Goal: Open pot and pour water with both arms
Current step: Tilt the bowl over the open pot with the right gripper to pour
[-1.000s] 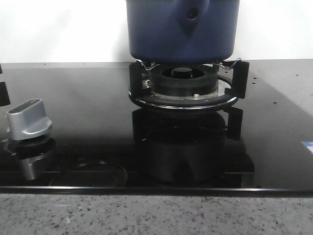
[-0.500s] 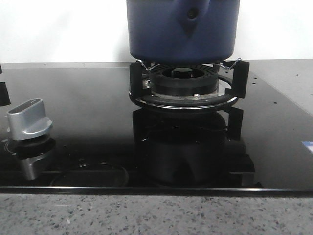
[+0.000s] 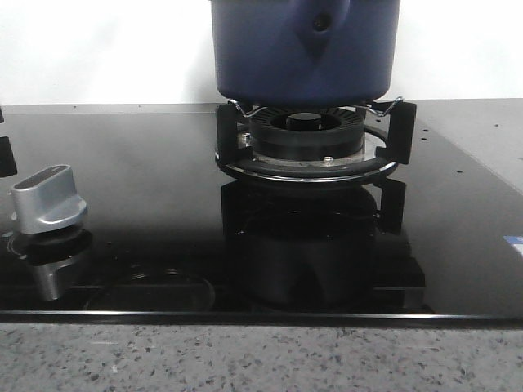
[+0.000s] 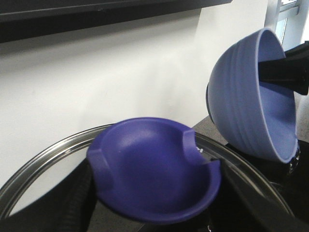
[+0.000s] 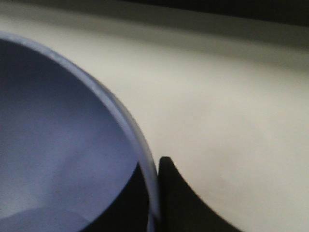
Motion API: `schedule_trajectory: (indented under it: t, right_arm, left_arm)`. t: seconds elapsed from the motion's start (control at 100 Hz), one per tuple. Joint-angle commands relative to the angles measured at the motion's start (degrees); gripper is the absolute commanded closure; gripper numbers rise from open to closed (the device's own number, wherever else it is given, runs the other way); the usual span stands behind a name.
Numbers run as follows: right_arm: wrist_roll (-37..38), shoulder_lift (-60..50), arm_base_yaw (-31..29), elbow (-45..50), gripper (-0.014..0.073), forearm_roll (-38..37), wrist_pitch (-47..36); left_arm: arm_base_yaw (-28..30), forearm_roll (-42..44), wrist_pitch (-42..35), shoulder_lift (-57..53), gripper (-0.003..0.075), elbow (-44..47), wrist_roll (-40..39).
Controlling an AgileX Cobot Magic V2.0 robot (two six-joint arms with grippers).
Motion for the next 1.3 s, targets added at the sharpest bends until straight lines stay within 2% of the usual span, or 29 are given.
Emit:
schedule_trajectory:
  t: [0.0, 0.27, 0.48, 1.29]
  right_arm:
    - [-0.07, -3.03, 0.88, 1.40, 0.0662, -1.41, -15.62]
    - [-0.07, -3.03, 1.12, 9.45, 0.0662, -4.36, -37.05]
    - [-0.07, -3.03, 1.12, 10.41, 0.0662, -4.63, -45.64]
    - [-0.07, -3.03, 1.12, 10.41, 0.0662, -4.63, -47.16]
  left_arm:
    - [0.22, -5.52, 0.79, -3.19, 0.0447, -1.94, -0.59]
    - [0.22, -5.52, 0.79, -3.19, 0.0447, -1.94, -0.59]
    - [0.22, -5.52, 0.79, -3.19, 0.0447, -1.94, -0.59]
    - [0.22, -5.52, 0.79, -3.19, 0.0447, -1.94, -0.59]
